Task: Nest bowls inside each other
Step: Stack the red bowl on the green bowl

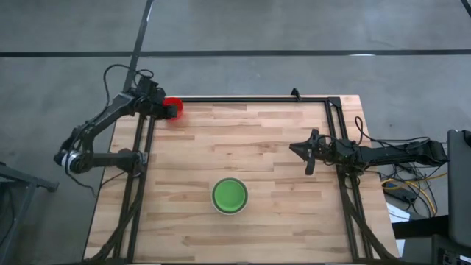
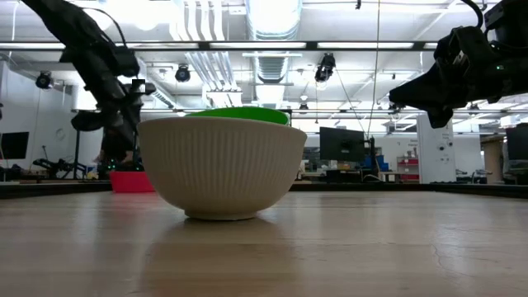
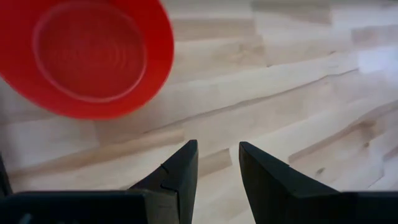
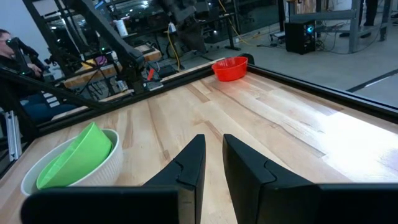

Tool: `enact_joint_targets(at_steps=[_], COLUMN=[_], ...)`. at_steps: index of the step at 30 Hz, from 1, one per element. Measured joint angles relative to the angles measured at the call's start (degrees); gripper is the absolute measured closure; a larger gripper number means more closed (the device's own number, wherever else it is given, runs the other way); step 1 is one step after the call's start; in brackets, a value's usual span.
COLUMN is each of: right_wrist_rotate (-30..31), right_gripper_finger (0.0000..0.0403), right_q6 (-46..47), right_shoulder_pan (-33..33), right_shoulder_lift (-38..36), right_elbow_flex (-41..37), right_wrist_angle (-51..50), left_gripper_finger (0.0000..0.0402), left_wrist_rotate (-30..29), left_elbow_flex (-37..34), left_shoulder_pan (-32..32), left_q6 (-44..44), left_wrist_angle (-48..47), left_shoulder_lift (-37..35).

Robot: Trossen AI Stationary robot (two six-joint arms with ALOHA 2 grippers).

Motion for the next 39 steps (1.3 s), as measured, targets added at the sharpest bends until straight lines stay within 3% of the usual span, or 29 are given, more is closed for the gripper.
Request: enact_joint_targets(at_steps=[7, 17, 30, 39], right_wrist_rotate=[0.0, 0.0, 0.0, 0.0], right_gripper_finger=[0.0349, 0.0349, 0.0349, 0.0349], right_q6=[0.0, 0.0, 0.0, 0.0], right_shoulder_pan=[0.0, 0.0, 0.0, 0.0], right_shoulder_lift=[0.0, 0.0, 0.0, 0.0], right_elbow_flex=[0.0, 0.0, 0.0, 0.0], right_wrist_angle=[0.0, 0.0, 0.0, 0.0], left_gripper_finger=[0.0280, 0.0280, 0.0280, 0.0280], left_wrist_rotate=[-2.0, -5.8, -3.9, -6.9], left_elbow_flex=[6.0, 18.4, 20.3, 20.3], left_shoulder_pan=[0.0, -0.1, -0.9, -2.4], left_q6=[1.5, 11.3, 13.6, 13.1], left_wrist_angle=[-2.8, -11.8, -9.9, -7.8], left_shoulder_lift=[6.9, 18.7, 26.6, 27.7])
